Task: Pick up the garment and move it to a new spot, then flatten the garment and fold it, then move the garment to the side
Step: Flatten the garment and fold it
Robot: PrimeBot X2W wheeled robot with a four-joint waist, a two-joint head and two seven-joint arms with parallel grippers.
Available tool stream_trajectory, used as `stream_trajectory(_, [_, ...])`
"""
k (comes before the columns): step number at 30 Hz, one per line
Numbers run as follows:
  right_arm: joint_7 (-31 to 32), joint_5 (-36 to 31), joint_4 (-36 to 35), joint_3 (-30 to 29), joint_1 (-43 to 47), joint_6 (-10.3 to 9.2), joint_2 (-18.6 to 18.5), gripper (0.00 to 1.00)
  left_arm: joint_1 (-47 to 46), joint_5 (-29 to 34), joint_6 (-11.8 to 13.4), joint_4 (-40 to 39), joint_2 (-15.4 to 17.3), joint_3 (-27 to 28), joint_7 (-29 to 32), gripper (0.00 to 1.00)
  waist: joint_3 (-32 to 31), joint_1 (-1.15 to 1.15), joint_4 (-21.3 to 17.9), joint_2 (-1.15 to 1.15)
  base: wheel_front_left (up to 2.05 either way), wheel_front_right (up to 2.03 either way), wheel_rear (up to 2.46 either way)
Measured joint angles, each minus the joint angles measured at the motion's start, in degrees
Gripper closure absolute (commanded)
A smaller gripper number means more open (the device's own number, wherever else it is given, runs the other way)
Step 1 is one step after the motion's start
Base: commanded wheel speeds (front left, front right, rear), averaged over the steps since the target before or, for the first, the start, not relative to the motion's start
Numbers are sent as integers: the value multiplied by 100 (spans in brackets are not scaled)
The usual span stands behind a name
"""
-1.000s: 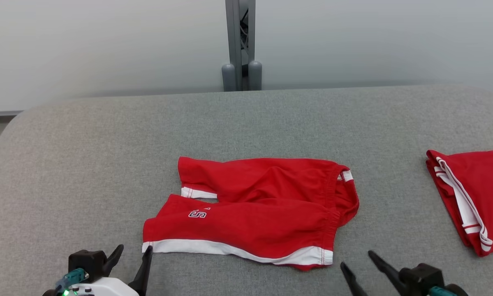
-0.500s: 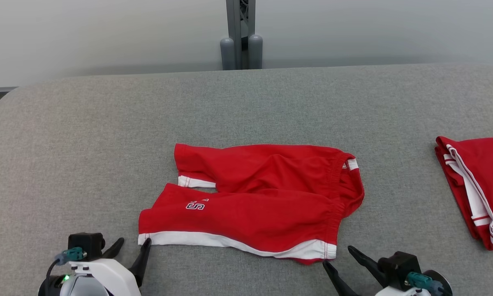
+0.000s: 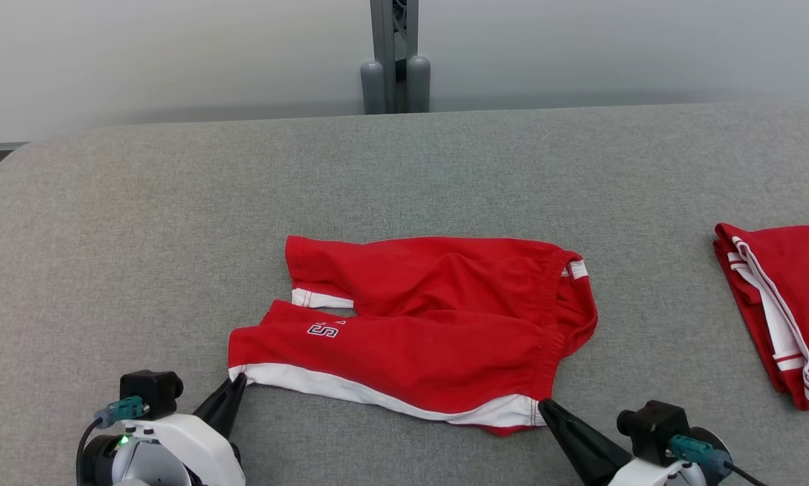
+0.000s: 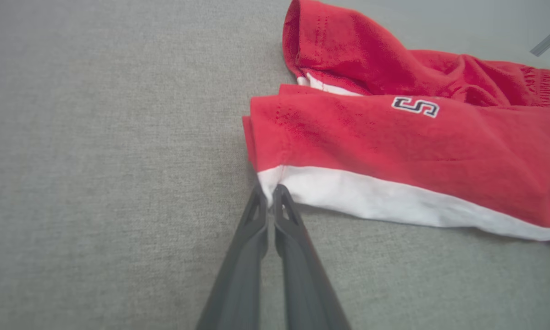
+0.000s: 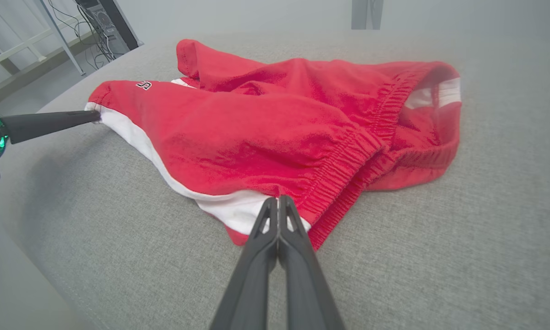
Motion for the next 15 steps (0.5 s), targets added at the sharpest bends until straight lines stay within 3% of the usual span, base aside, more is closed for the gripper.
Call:
stream_trajectory(10, [-238, -79, -619, -566, 23, 0, -47, 100, 160, -2, 110, -783, 220, -35, 157, 100, -86, 0, -14, 0, 0, 0, 0])
stream_trajectory(11, [-300, -120, -697, -675, 37, 0, -13, 73, 185, -2, 131, -834, 229, -40, 166, 100, -88, 0, -24, 0, 0, 0, 0])
stream_trajectory(12, [-355, -169, -760, -815, 60, 0, 31, 13, 207, -5, 152, -873, 238, -35, 200, 100, -89, 0, -34, 0, 0, 0, 0])
stream_trajectory(13, [-465, -229, -855, -950, 88, 0, 85, 0, 233, -10, 156, -901, 253, -27, 208, 100, -89, 0, -47, 0, 0, 0, 0])
stream_trajectory(15, [-608, -335, -1025, -1192, 94, 0, 190, 0, 277, -20, 189, -944, 269, -20, 234, 100, -99, 0, -76, 0, 0, 0, 0])
